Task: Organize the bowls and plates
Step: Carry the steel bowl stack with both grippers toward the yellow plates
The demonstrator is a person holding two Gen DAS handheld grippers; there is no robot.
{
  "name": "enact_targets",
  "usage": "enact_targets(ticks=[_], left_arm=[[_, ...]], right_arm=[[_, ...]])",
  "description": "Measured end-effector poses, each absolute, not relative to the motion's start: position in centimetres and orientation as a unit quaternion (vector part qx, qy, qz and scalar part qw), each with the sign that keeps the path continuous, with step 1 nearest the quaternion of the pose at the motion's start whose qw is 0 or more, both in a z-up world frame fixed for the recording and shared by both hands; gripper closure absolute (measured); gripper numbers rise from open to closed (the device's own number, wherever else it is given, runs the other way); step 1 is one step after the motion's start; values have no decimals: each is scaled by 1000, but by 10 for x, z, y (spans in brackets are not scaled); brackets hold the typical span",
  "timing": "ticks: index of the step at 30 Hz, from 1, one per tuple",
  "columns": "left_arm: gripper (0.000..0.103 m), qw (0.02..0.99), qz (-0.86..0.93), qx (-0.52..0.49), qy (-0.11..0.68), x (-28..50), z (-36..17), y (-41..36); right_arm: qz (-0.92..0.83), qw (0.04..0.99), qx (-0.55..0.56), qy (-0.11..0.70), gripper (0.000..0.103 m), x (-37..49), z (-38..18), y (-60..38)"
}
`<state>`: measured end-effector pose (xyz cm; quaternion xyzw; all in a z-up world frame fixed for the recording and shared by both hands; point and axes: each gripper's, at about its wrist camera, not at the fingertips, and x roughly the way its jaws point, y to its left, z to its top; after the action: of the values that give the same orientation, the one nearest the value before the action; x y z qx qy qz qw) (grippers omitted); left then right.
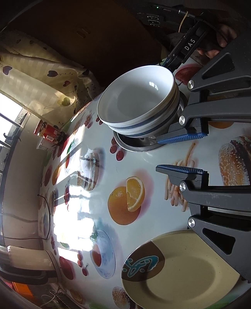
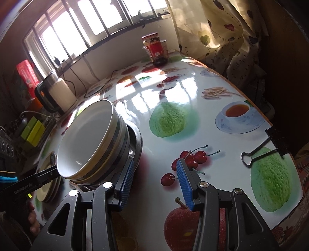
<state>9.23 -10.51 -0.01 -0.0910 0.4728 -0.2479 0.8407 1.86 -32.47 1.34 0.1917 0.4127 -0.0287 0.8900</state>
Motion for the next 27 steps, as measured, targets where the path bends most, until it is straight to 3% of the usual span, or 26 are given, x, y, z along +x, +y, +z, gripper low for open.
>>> enact_targets(ticks=[14,27], left_arm=[[80,826,-260,-116,486,110,-9,-106],[80,820,-275,-122,487,116,-14,-110]], right_arm=[[-8,889,202,410,59,32,11,-329],[57,870,287,397,84,38,0,-344]])
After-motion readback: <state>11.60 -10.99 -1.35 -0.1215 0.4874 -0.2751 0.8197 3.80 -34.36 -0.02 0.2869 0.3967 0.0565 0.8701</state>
